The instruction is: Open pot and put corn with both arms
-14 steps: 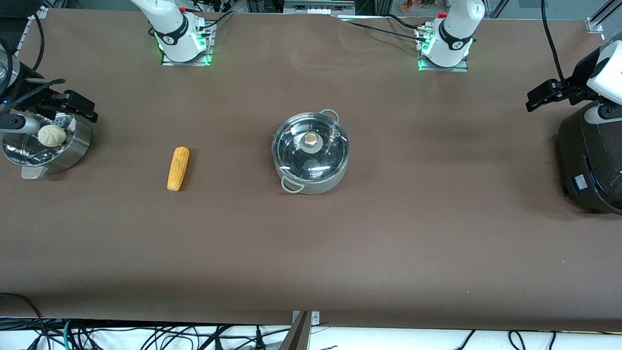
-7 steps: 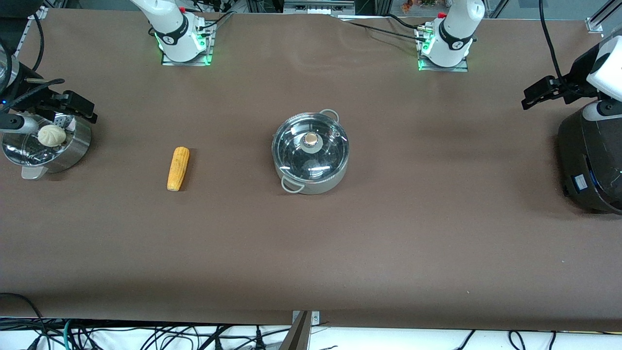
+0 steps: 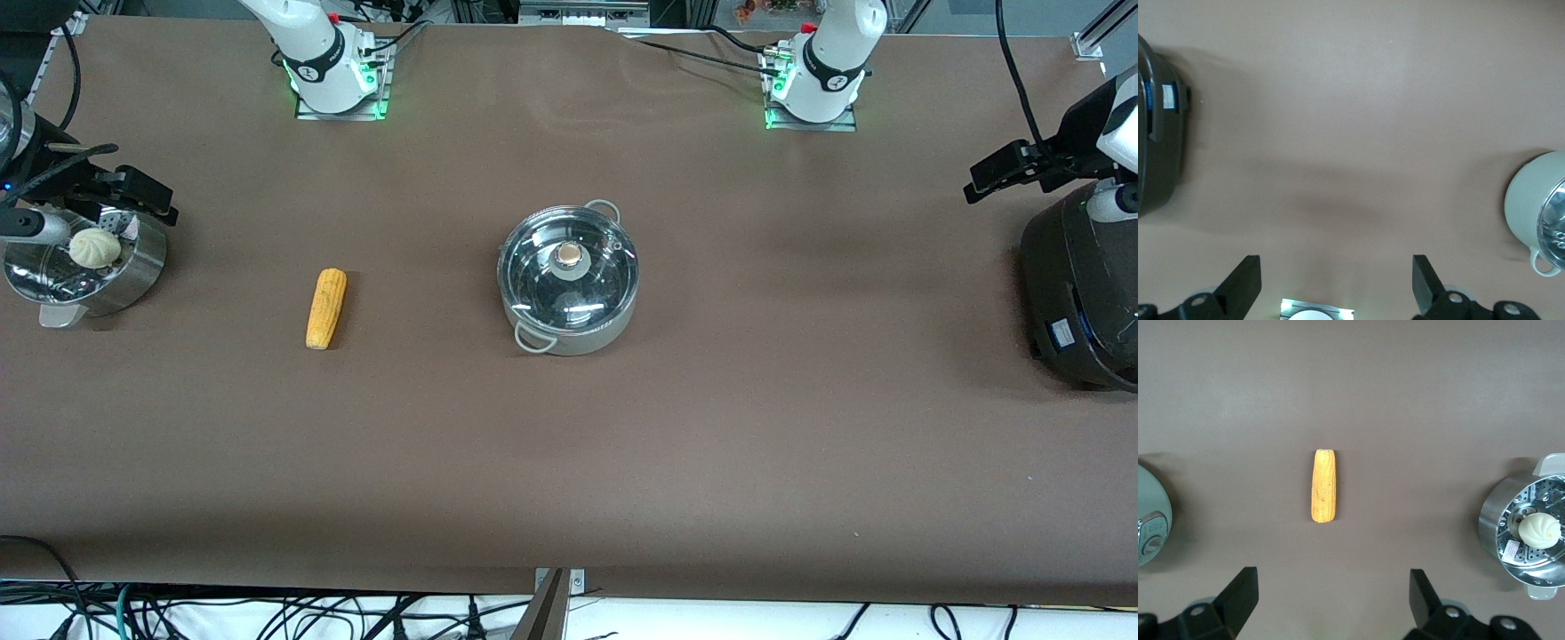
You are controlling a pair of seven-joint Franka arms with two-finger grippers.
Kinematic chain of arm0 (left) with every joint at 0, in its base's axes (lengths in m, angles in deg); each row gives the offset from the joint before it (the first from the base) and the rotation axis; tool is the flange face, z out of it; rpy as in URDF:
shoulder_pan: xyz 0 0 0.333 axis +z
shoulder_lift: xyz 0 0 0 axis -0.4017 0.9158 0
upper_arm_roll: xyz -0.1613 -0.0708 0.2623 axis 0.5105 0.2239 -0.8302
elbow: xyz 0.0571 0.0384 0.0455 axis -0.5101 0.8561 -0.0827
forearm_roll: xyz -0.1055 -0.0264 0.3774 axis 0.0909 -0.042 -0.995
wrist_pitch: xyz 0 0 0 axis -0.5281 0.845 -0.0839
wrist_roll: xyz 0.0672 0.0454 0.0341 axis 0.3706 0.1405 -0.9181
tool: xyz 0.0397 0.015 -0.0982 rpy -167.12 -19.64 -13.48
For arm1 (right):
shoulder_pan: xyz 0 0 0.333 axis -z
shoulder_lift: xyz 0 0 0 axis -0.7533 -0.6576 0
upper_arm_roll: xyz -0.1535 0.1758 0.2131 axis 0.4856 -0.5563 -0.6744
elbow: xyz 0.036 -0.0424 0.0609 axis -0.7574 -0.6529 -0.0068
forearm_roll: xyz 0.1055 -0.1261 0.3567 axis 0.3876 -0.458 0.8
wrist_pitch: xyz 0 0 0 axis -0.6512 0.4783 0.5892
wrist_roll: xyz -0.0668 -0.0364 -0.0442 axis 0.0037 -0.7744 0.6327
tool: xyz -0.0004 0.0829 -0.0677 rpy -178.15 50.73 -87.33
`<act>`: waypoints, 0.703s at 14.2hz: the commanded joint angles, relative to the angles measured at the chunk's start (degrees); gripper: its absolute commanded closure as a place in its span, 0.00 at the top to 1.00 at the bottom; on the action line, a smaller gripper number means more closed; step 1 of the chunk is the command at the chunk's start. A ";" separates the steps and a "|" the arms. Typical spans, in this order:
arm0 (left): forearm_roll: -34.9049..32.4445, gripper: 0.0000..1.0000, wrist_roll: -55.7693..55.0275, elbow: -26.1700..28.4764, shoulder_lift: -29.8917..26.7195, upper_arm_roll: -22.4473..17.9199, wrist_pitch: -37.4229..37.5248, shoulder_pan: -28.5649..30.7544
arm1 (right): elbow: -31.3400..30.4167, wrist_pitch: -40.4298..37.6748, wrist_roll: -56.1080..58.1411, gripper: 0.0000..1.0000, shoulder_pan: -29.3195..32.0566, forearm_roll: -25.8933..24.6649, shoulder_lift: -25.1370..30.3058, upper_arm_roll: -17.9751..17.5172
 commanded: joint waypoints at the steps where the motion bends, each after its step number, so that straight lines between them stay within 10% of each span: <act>1: 1.06 1.00 0.37 -2.01 1.27 0.25 -0.58 0.44 | 0.59 -0.28 0.69 1.00 -0.06 0.37 0.38 -0.11; 10: 0.62 1.00 0.46 -1.30 0.83 0.68 -1.46 -0.17 | 0.42 -0.11 0.34 1.00 -0.14 -0.33 0.20 -0.11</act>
